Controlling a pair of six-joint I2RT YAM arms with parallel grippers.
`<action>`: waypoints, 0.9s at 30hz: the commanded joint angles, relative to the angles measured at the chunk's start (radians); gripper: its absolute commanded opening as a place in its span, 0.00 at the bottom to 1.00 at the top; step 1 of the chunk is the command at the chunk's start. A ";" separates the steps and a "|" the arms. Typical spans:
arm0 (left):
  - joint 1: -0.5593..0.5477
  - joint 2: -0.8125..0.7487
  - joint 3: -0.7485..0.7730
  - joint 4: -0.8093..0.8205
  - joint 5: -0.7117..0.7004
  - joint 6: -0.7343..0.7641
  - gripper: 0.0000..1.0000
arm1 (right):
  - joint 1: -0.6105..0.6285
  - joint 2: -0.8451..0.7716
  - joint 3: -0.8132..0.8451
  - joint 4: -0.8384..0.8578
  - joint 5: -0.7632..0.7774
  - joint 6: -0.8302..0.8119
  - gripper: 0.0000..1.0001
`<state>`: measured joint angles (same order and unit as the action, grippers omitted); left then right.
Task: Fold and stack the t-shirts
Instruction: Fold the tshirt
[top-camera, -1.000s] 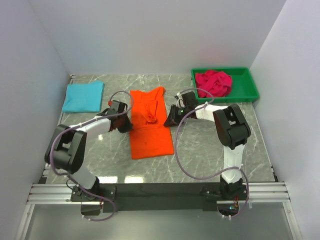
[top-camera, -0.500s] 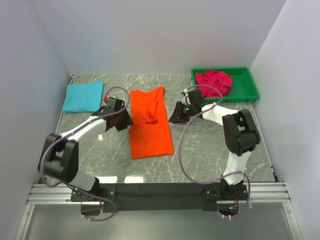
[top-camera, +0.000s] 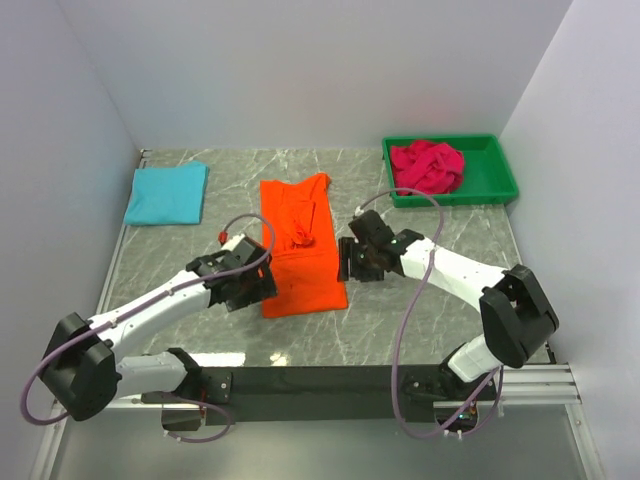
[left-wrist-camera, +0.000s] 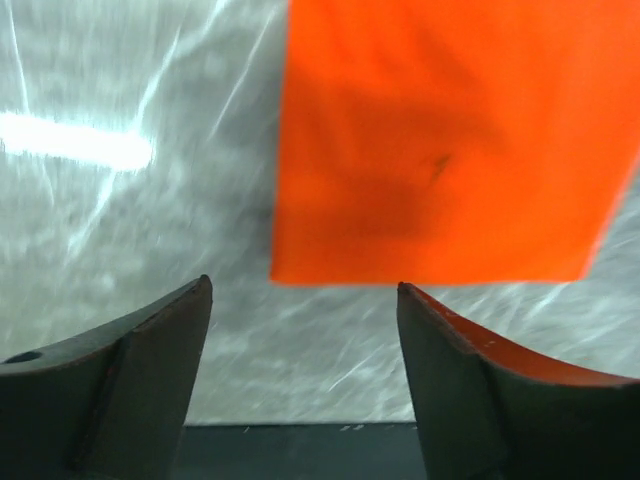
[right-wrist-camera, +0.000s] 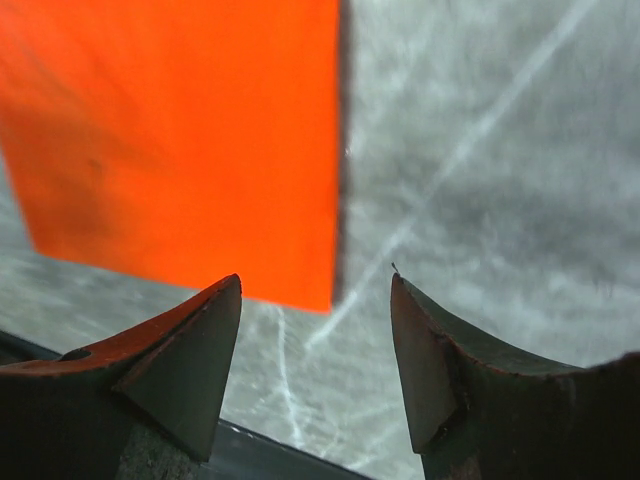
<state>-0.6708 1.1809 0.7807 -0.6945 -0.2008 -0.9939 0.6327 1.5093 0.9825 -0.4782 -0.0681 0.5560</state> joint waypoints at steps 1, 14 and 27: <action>-0.041 -0.001 -0.023 -0.040 -0.040 -0.077 0.77 | 0.047 -0.052 -0.036 -0.068 0.119 0.064 0.68; -0.075 0.190 -0.009 0.036 -0.032 -0.086 0.56 | 0.099 0.005 -0.010 -0.083 0.106 0.104 0.63; -0.095 0.304 -0.004 0.047 -0.015 -0.095 0.48 | 0.131 0.063 0.024 -0.097 0.119 0.163 0.62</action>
<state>-0.7593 1.4528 0.7670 -0.6651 -0.2115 -1.0683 0.7513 1.5574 0.9615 -0.5636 0.0170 0.6891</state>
